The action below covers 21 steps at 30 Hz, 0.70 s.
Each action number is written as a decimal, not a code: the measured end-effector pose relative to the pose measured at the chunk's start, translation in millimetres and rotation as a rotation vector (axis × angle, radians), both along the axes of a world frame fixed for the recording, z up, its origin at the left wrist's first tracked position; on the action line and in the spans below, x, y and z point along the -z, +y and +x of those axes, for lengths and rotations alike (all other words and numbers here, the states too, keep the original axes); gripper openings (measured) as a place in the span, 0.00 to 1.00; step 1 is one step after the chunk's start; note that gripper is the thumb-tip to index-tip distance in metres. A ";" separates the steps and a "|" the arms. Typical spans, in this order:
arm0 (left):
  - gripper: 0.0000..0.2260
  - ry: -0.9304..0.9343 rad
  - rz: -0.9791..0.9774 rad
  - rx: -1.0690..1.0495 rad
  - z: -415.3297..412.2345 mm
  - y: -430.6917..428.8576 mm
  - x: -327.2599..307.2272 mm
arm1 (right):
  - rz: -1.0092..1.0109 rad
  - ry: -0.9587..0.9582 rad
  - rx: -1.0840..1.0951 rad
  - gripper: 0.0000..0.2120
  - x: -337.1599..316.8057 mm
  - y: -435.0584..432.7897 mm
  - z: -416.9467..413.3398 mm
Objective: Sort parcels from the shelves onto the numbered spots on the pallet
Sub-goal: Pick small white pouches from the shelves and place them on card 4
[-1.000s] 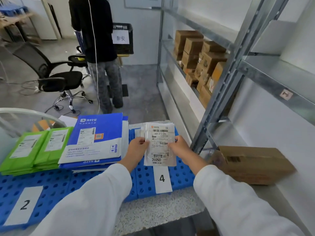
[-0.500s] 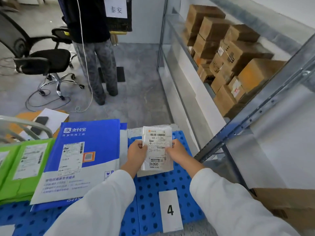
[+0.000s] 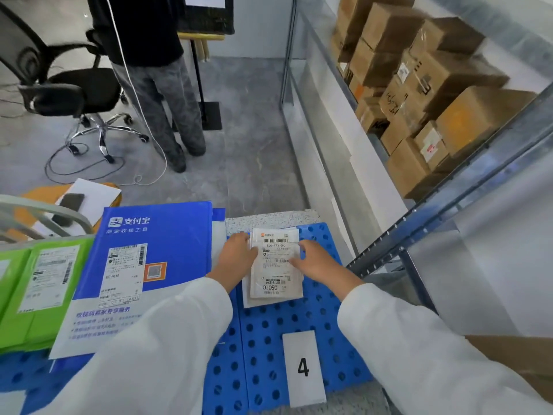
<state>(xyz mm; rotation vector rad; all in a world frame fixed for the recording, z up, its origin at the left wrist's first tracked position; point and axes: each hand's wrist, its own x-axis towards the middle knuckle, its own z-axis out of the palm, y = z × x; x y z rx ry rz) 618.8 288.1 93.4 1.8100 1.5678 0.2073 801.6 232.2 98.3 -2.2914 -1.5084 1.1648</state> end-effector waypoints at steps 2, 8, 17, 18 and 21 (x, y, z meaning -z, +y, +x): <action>0.18 0.059 0.087 0.152 -5.0 -0.9 -17.7 | 0.057 -0.089 -0.122 0.26 -18.1 -3.5 2.5; 0.20 0.245 0.377 0.446 -12.6 -22.1 -77.0 | 0.206 -0.300 -0.284 0.27 -79.8 -23.8 2.2; 0.21 0.316 0.623 0.409 -25.3 -77.8 -182.9 | 0.422 -0.456 -0.299 0.34 -170.0 -100.6 1.4; 0.22 0.310 0.654 0.409 -24.5 -86.3 -191.9 | 0.451 -0.456 -0.282 0.32 -176.5 -107.3 1.0; 0.23 0.280 0.712 0.423 -22.0 -125.9 -211.8 | 0.525 -0.460 -0.233 0.28 -189.8 -139.4 -0.8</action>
